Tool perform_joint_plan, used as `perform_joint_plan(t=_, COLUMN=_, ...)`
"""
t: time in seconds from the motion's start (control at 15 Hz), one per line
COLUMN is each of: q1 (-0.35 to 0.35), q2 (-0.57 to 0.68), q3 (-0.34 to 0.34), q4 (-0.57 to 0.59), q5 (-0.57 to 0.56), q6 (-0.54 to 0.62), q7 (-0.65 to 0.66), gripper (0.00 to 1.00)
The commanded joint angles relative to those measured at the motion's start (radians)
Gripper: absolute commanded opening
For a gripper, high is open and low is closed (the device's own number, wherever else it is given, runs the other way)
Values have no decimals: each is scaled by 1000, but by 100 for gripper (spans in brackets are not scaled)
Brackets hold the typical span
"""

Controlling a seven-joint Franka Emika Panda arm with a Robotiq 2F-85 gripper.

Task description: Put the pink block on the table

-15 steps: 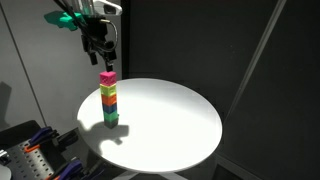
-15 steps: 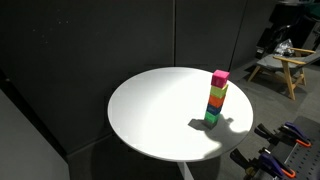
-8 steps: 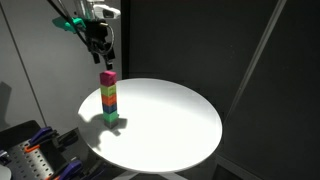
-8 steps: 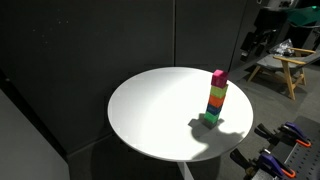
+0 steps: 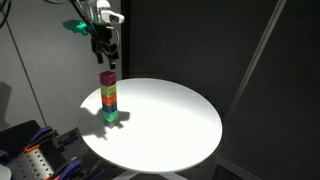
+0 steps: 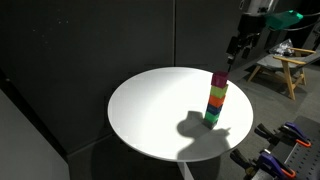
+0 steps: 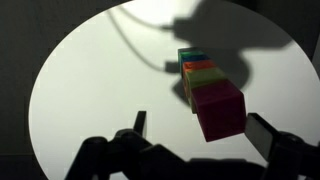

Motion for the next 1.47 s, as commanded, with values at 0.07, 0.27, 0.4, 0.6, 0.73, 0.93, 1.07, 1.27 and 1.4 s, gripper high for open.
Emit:
perform_joint_plan(t=0.07, q1=12, q2=94, q3=11, q4=98, q5=12, q6=-29, q7=22, gripper=100)
perform_joint_plan(t=0.27, q1=23, q2=131, q3=20, q4=134, q5=6, q6=-42, q7=21, gripper=100)
perform_joint_plan(t=0.4, q1=31, q2=151, q3=24, q4=155, q5=6, q6=-52, q7=17, gripper=100)
perform_joint_plan(t=0.6, q1=40, q2=176, q3=29, q4=185, q5=5, q6=-80, q7=13, gripper=100)
perform_joint_plan(t=0.73, q1=45, q2=188, q3=30, q4=200, q5=3, q6=-102, q7=9, gripper=100)
perform_joint_plan(t=0.93, q1=50, q2=205, q3=30, q4=217, q5=-1, q6=-134, q7=5, gripper=100)
perform_joint_plan(t=1.07, q1=52, q2=214, q3=30, q4=226, q5=-2, q6=-149, q7=5, gripper=100)
perform_joint_plan(t=1.27, q1=52, q2=227, q3=32, q4=233, q5=-7, q6=-153, q7=8, gripper=100)
perform_joint_plan(t=1.4, q1=53, q2=235, q3=32, q4=233, q5=-8, q6=-148, q7=6, gripper=100)
